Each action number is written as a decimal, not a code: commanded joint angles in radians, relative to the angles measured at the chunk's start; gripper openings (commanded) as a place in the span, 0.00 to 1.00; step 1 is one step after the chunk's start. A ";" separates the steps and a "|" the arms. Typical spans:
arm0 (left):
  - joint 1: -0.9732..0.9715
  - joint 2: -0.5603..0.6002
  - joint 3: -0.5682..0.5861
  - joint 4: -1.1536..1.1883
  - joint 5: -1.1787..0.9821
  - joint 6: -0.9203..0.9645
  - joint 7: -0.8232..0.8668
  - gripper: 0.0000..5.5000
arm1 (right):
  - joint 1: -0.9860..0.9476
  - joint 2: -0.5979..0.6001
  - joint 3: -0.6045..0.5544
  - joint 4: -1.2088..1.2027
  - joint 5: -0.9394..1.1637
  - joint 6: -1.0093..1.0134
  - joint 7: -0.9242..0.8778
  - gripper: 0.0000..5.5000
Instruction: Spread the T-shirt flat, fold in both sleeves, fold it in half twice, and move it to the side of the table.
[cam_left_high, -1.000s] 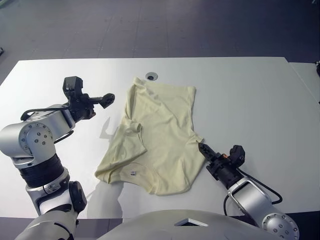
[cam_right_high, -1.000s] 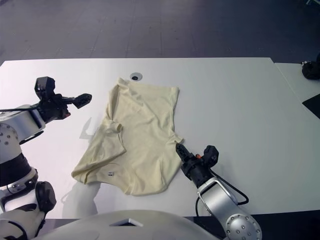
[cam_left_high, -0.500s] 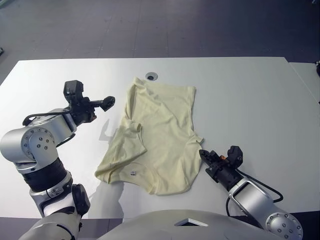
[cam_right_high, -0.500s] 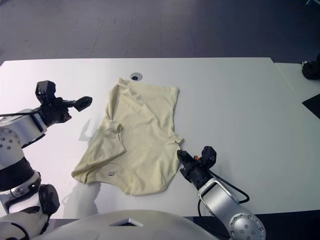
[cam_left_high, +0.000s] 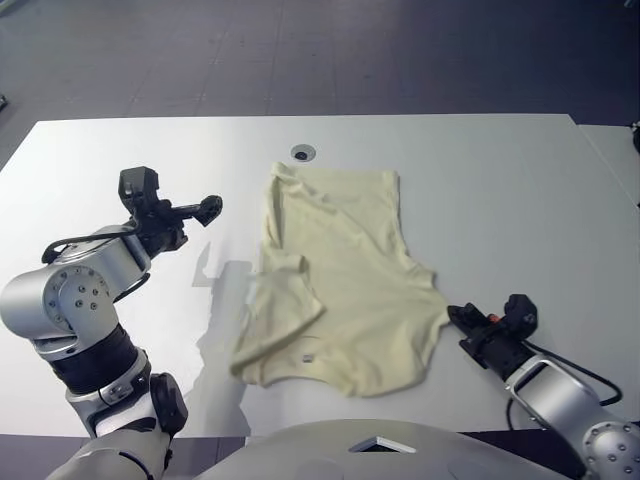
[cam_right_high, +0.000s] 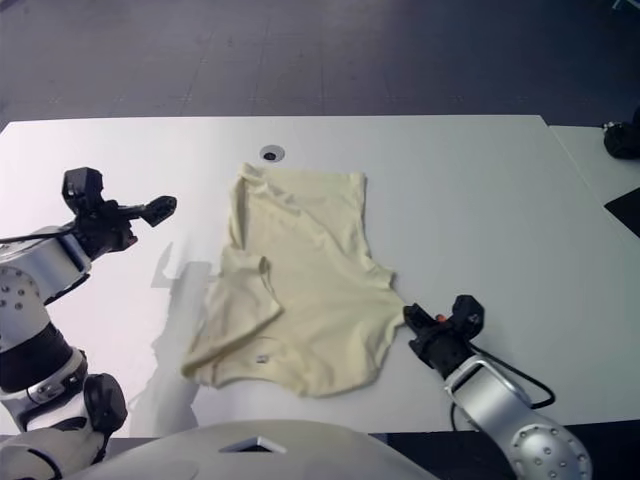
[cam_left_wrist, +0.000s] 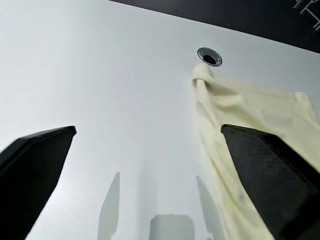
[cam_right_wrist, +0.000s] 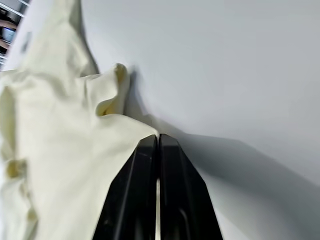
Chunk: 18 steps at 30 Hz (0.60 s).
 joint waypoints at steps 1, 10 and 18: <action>0.029 -0.026 0.026 -0.043 0.020 0.027 0.009 0.98 | -0.025 -0.101 -0.044 0.027 0.029 0.048 0.025 0.00; 0.075 -0.069 0.045 -0.104 0.046 0.052 0.007 0.98 | -0.188 -0.156 0.163 -0.203 0.243 -0.021 -0.178 0.00; 0.054 -0.090 0.017 -0.093 0.071 0.061 -0.001 0.98 | -0.389 -0.029 0.425 -0.067 0.132 -0.037 -0.217 0.04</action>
